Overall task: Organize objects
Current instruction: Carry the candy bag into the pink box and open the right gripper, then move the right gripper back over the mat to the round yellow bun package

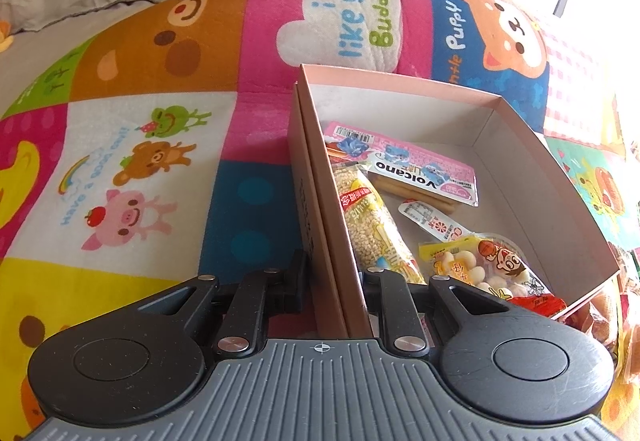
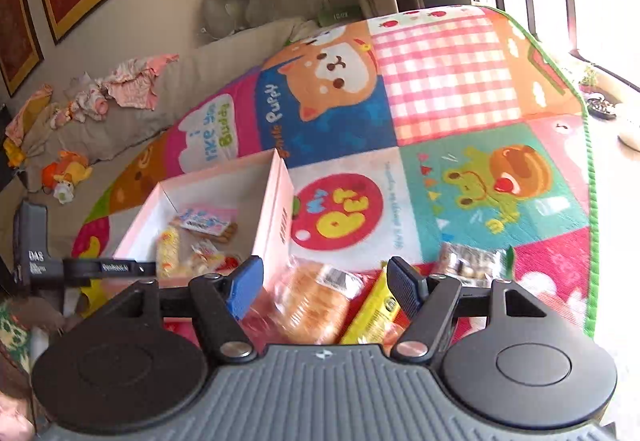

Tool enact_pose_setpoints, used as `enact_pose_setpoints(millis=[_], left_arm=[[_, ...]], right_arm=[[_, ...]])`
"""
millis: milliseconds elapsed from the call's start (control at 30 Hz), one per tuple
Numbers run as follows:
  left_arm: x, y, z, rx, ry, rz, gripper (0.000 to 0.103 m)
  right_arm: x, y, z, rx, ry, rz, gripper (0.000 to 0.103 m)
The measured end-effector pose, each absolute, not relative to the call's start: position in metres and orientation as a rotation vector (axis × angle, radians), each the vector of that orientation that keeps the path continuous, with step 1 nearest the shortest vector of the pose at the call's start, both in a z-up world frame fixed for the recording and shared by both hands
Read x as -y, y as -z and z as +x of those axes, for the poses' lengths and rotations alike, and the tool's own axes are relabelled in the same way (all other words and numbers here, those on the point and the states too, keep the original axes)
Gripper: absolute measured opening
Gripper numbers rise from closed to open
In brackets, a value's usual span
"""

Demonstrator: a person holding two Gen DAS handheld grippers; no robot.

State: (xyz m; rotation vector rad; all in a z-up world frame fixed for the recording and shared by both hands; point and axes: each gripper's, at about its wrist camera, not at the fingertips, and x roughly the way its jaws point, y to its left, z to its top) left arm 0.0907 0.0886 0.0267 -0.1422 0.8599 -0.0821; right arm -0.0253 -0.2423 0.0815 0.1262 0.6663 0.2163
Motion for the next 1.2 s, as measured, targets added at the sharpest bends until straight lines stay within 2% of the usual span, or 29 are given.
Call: enact_pose_setpoints(millis=[167, 300, 600, 767, 867, 967, 1033, 1100, 1200], left_arm=[[-0.086, -0.027, 0.09, -0.867, 0.08, -0.12, 0.019], [-0.086, -0.027, 0.089, -0.869, 0.083, -0.116, 0.019], [-0.084, -0.028, 0.09, -0.878, 0.078, -0.099, 0.019], [-0.084, -0.029, 0.09, -0.88, 0.078, -0.102, 0.019], [-0.084, -0.029, 0.09, -0.88, 0.078, -0.105, 0.019], [-0.085, -0.029, 0.089, -0.881, 0.079, -0.111, 0.019], [-0.085, -0.029, 0.089, -0.881, 0.079, -0.111, 0.019], [-0.085, -0.029, 0.089, -0.881, 0.078, -0.11, 0.019], [-0.085, -0.029, 0.089, -0.882, 0.078, -0.113, 0.019]], right_arm=[[0.203, -0.053, -0.054, -0.624, -0.242, -0.107, 0.075], [0.169, -0.037, -0.049, -0.604, -0.233, -0.238, 0.087], [0.149, -0.016, -0.015, -0.627, -0.175, -0.257, 0.087], [0.153, -0.015, -0.016, -0.625, -0.177, -0.261, 0.075], [0.16, -0.017, -0.02, -0.632, -0.175, -0.247, 0.065], [0.17, -0.022, -0.031, -0.633, -0.179, -0.223, 0.049], [0.178, -0.028, -0.044, -0.634, -0.178, -0.195, 0.032], [0.189, -0.036, -0.057, -0.636, -0.18, -0.153, 0.024], [0.205, -0.041, -0.073, -0.646, -0.168, -0.124, 0.02]])
